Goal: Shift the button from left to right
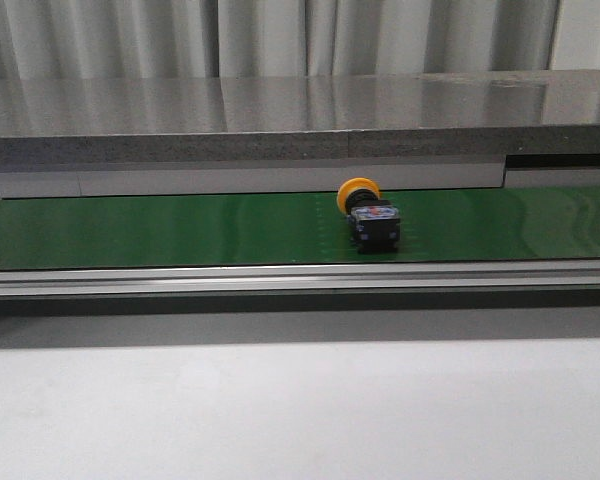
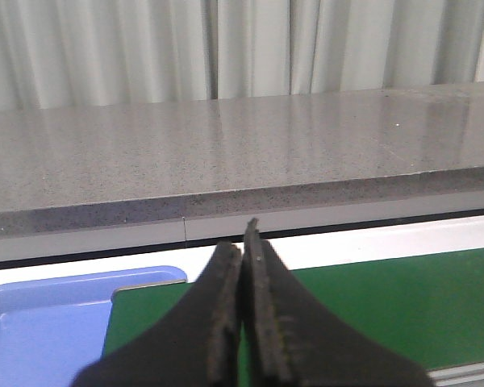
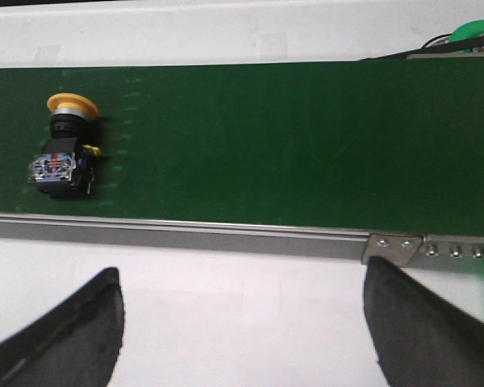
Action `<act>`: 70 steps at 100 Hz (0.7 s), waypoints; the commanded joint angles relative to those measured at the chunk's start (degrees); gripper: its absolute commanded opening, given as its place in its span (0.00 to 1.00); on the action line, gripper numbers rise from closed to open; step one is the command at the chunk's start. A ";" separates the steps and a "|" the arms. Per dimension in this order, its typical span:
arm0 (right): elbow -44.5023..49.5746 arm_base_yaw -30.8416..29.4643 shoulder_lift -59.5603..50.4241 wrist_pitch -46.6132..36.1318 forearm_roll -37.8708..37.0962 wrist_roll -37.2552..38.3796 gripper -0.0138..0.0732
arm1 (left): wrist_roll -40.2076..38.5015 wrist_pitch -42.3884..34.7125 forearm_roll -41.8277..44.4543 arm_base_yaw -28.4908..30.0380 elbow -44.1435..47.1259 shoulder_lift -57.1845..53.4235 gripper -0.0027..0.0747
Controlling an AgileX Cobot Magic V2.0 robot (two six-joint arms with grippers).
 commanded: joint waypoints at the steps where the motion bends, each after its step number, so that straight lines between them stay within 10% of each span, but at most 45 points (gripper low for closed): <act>1: -2.13 -0.06 0.14 -3.73 0.86 -0.06 0.89 | -0.16 -4.48 -0.49 -0.51 -1.55 0.37 0.01; 70: -21.65 2.05 26.16 2.40 2.36 -9.14 0.89 | -0.16 -4.48 -0.49 -0.51 -1.55 0.37 0.01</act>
